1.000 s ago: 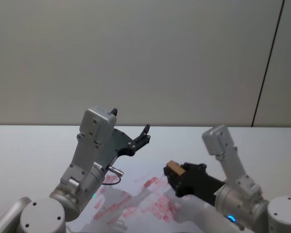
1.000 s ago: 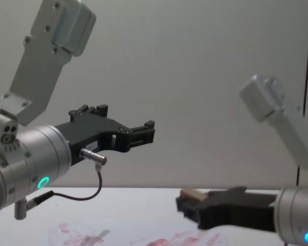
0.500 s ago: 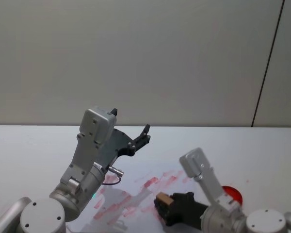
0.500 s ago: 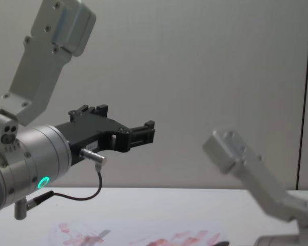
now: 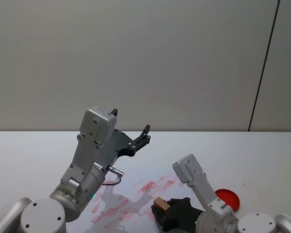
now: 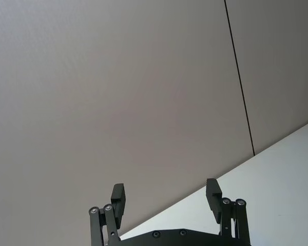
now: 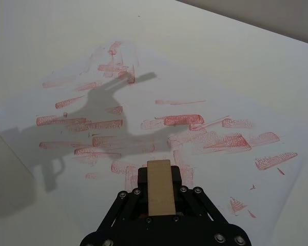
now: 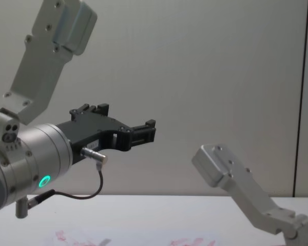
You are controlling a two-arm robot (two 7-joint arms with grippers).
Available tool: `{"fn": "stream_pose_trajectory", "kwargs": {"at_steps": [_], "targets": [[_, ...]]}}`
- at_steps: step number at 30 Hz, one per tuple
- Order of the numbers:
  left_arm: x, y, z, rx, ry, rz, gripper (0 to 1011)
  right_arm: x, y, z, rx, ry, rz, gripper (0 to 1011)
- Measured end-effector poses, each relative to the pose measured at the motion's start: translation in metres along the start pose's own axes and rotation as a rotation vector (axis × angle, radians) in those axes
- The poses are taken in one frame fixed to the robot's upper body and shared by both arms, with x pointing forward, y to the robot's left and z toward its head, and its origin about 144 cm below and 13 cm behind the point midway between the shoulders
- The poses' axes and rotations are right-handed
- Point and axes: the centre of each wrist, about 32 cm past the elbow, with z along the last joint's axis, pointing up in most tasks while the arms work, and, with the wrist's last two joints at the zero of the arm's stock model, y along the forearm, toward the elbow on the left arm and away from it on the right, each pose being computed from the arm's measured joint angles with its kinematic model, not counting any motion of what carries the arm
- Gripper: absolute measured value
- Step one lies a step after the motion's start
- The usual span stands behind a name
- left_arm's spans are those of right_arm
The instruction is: Use the one hand to pick up the stamp and affix it onto the A4 paper.
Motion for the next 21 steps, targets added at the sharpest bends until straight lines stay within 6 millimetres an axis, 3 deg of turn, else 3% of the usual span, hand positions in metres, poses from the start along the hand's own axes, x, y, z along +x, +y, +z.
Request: {"fn": "stream_pose_trajectory", "kwargs": {"at_steps": [13, 21], "targets": [[0.000, 0.000, 0.000, 0.000, 0.000, 0.000, 1002, 0.003, 0.004, 0.006, 0.041, 0.022, 0.001, 220], [0.000, 0.000, 0.000, 0.000, 0.000, 0.000, 1003, 0.010, -0.008, 0.026, 0.145, 0.058, -0.006, 220]]}}
